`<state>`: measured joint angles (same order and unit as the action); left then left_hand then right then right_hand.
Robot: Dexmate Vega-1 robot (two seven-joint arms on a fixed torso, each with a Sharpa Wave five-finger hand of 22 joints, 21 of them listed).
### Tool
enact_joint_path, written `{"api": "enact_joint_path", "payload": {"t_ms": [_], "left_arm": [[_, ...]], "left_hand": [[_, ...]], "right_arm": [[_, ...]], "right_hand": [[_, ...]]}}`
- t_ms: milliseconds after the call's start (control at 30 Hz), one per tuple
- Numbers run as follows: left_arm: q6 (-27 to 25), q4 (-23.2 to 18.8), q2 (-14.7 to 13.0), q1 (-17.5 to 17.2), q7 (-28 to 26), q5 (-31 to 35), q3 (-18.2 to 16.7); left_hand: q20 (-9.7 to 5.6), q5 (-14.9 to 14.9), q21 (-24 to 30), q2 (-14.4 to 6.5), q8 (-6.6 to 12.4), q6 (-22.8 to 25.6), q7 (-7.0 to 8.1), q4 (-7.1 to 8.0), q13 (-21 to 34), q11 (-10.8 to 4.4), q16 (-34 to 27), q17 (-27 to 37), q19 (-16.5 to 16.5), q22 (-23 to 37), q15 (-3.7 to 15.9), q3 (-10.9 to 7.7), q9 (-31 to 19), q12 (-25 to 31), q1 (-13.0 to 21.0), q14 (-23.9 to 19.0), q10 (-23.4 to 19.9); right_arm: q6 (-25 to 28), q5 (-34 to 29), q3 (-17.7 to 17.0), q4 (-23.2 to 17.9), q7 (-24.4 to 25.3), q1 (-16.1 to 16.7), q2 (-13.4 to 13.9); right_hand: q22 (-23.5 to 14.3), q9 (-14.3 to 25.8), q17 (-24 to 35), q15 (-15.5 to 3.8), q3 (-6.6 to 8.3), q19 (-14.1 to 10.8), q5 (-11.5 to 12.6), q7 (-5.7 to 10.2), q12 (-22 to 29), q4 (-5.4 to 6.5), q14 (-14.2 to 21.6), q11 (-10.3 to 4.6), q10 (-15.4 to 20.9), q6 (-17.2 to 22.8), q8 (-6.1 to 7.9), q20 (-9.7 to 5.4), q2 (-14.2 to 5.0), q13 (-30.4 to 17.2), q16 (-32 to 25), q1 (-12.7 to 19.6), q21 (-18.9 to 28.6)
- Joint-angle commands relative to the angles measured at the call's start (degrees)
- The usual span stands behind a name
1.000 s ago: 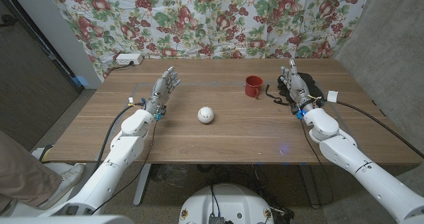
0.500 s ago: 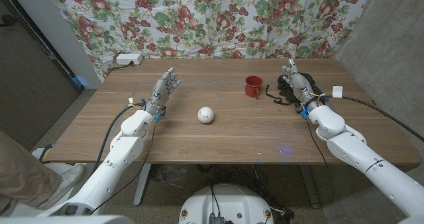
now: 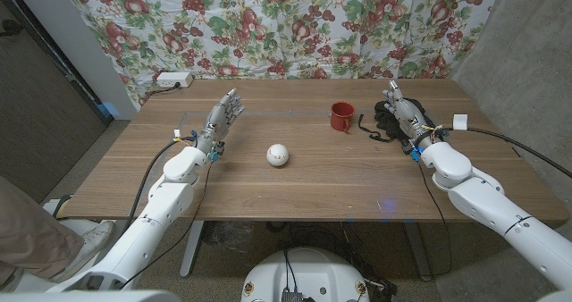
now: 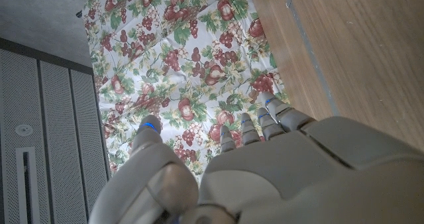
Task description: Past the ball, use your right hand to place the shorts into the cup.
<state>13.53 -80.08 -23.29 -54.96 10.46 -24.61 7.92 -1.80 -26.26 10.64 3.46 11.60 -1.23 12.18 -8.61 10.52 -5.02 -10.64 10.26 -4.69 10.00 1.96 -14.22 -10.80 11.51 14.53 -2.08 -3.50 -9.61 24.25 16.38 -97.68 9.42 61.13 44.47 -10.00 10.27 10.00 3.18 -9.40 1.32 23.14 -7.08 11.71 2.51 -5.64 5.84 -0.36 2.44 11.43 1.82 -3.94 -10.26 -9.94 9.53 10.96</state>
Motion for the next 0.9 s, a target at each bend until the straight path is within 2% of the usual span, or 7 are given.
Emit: {"api": "enact_joint_path", "payload": {"t_ms": [33, 133, 600, 800, 833, 900], "left_arm": [[-0.52, -1.00, -1.40, 0.06, 1.48, -0.15, 0.66], [-1.19, -1.65, -1.72, -0.18, 0.97, 0.07, 0.66], [-3.31, -4.40, -2.32, -1.93, -0.01, -0.06, 0.85], [-3.54, -4.41, -2.61, -1.19, -0.06, 0.66, 1.37], [-3.43, -4.27, -2.62, -0.94, -0.01, 0.83, 1.51], [-3.18, -3.93, -2.52, -0.66, 0.31, 0.66, 1.61]], "left_hand": [[-0.34, 0.11, 0.36, 0.27, 0.00, 0.55, -0.06, 0.09, 0.30, -0.14, -0.10, 0.12, -0.19, 0.09, 1.84, -0.32, -0.07, 0.05, 0.74, 0.39, 0.05], [-0.31, 0.15, 0.36, 0.27, -0.01, 0.56, -0.06, 0.09, 0.30, -0.13, -0.11, 0.12, -0.16, 0.09, 1.88, -0.33, -0.07, 0.06, 0.78, 0.38, 0.02], [-0.31, 0.30, 0.37, 0.27, -0.03, 0.68, -0.07, 0.11, 0.30, -0.06, -0.10, 0.13, -0.13, 0.09, 1.81, -0.37, -0.07, 0.07, 0.97, 0.47, -0.01], [-0.32, 0.36, 0.39, 0.27, -0.03, 0.74, 0.03, 0.12, 0.30, -0.13, -0.13, 0.13, -0.15, 0.09, 1.85, -0.39, -0.07, 0.11, 1.04, 0.43, -0.12], [-0.45, 0.38, 0.38, 0.27, -0.03, 0.77, -0.07, 0.13, 0.30, -0.11, -0.13, 0.13, -0.11, 0.09, 1.83, -0.39, -0.07, 0.08, 1.07, 0.42, -0.04], [-2.01, 0.52, 0.41, 0.27, -0.04, 0.87, -0.17, 0.14, 0.30, 0.18, 0.01, 0.11, -0.17, 0.08, 2.93, -0.43, -0.07, 0.12, 1.24, 0.85, -0.15]], "right_arm": [[2.90, -3.45, -0.43, -3.96, 1.38, 1.41, 3.13], [2.78, -3.88, -0.56, -4.18, 1.72, 1.78, 3.19], [8.20, -9.35, -1.42, -8.40, 4.08, 2.35, 6.84], [11.42, -12.11, -1.60, -10.39, 5.02, 2.59, 8.60], [12.03, -12.50, -1.63, -10.72, 5.11, 2.62, 8.88], [13.97, -13.98, -1.46, -11.65, 5.64, 2.56, 9.59]], "right_hand": [[-0.16, 0.25, 0.25, 0.00, -0.15, 0.51, 0.38, 0.04, -0.07, -0.48, -0.61, 0.19, -0.27, -0.38, -0.11, -0.15, -0.01, -0.28, -0.30, 0.95, -0.10], [-0.16, 0.25, 0.25, -0.06, -0.10, 0.49, 0.40, 0.00, -0.07, -0.55, -0.62, 0.17, -0.30, -0.43, -0.13, -0.18, -0.05, -0.28, -0.32, 1.08, -0.08], [-0.15, 0.26, 0.23, -0.29, 0.13, 0.73, 0.54, 0.16, -0.12, -0.99, -0.82, 0.02, -0.63, -0.62, -0.18, -0.32, -0.24, -0.28, -0.32, 1.85, -0.11], [-0.15, 0.27, 0.23, -0.30, 0.20, 0.86, 0.59, 0.17, -0.13, -1.13, -0.93, 0.01, -0.74, -0.65, -0.18, -0.39, -0.31, -0.28, -0.32, 2.09, -0.12], [-0.15, 0.27, 0.23, -0.31, 0.21, 0.87, 0.59, 0.18, -0.12, -1.15, -0.93, 0.02, -0.72, -0.65, -0.18, -0.36, -0.32, -0.28, -0.32, 2.13, -0.12], [-0.15, 0.27, 0.23, -0.35, 0.23, 0.90, 0.61, 0.18, -0.12, -1.19, -0.93, 0.01, -0.76, -0.66, -0.19, -0.39, -0.33, -0.28, -0.33, 2.21, -0.13]]}}
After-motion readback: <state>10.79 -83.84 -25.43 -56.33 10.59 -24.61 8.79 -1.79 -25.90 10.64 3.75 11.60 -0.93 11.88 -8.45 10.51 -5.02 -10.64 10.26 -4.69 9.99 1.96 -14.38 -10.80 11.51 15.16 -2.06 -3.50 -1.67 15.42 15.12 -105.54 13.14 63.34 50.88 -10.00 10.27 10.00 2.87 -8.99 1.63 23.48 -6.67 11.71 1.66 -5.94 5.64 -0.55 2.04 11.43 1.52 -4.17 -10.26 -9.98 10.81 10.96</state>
